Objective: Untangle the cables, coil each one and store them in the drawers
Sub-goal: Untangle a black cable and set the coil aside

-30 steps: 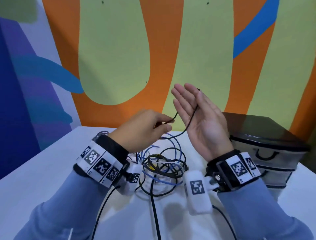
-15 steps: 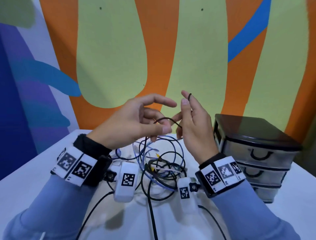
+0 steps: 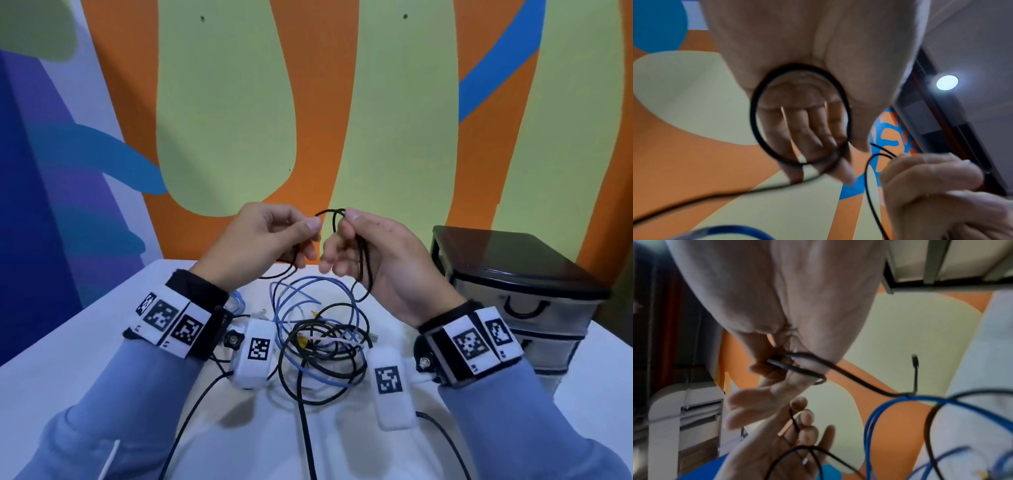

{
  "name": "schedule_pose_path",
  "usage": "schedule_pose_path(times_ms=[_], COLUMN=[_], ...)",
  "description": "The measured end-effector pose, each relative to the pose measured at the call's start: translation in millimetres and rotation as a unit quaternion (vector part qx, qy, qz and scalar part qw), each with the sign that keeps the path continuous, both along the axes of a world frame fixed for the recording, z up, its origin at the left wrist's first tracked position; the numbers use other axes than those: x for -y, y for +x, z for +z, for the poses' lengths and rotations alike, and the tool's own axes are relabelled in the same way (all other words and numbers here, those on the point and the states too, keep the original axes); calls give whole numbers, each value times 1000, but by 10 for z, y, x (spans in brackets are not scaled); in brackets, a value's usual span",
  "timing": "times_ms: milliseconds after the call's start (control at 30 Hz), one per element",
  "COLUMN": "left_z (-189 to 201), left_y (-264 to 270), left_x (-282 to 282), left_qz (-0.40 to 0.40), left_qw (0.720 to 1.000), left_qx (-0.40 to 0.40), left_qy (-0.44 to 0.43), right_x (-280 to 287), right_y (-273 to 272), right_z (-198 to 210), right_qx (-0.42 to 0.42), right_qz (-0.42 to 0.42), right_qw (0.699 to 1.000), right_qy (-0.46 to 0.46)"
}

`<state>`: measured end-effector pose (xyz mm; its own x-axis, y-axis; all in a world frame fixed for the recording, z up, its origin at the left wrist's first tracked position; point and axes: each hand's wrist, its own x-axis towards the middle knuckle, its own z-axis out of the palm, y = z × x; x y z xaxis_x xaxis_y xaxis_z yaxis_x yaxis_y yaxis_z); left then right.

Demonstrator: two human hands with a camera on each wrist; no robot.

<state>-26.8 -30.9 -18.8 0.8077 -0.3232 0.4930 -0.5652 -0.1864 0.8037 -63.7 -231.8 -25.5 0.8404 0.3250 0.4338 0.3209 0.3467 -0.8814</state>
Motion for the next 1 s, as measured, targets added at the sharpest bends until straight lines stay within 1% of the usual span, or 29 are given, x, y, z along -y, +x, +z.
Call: schedule_pose_path(times_ms=[67,133,200,267,333,400,467,500,533,567,633,667,700,733,767,800,833,867,933,1000], left_z=[-9,-16,-27,-47,-57,-42,-25,-20,-19,-23,-66,-80,-82,-70,-46,-14,26,67,132,165], left_y=[-26,-20,3,33,43,21,-57,-110,-171,-245,-367,-428,-482,-521,-550,-557,-544,-519,-440,-329], left_x=[-35,-59,-98,-135,-144,-88,17,87,161,244,406,478,530,557,553,519,461,383,208,52], left_qz=[-48,-81,-91,-90,-83,-69,-46,-39,-42,-58,-80,-74,-61,-48,-36,-30,-34,-39,-39,-27], left_qw=[997,992,986,983,985,988,988,985,980,974,959,948,936,927,924,927,933,942,966,985], left_qx=[-46,-95,-141,-157,-145,-118,-71,-47,-34,-34,-17,19,63,106,137,157,167,166,162,155], left_qy=[37,30,0,4,40,74,128,161,191,215,271,310,342,357,355,339,317,289,197,73], right_x=[32,85,141,185,215,223,226,237,245,241,193,153,116,73,36,14,-6,-22,-36,-27], right_y=[-5,0,9,17,45,78,113,130,144,156,167,166,161,142,125,114,103,98,100,82], right_z=[7,21,37,53,48,27,14,8,4,2,-1,-1,-2,-2,-9,-26,-41,-52,-62,-57], right_qx=[-28,-54,-72,-78,-86,-90,-81,-71,-64,-58,-34,-22,-6,15,35,52,65,70,52,26], right_qz=[31,62,79,85,72,86,134,142,140,125,60,13,-42,-97,-147,-186,-214,-228,-215,-164], right_qw=[996,984,970,957,949,941,910,895,887,888,907,924,942,960,973,977,975,970,967,973], right_qy=[76,156,220,266,294,315,385,416,435,439,415,382,332,261,174,84,4,-55,-126,-163])
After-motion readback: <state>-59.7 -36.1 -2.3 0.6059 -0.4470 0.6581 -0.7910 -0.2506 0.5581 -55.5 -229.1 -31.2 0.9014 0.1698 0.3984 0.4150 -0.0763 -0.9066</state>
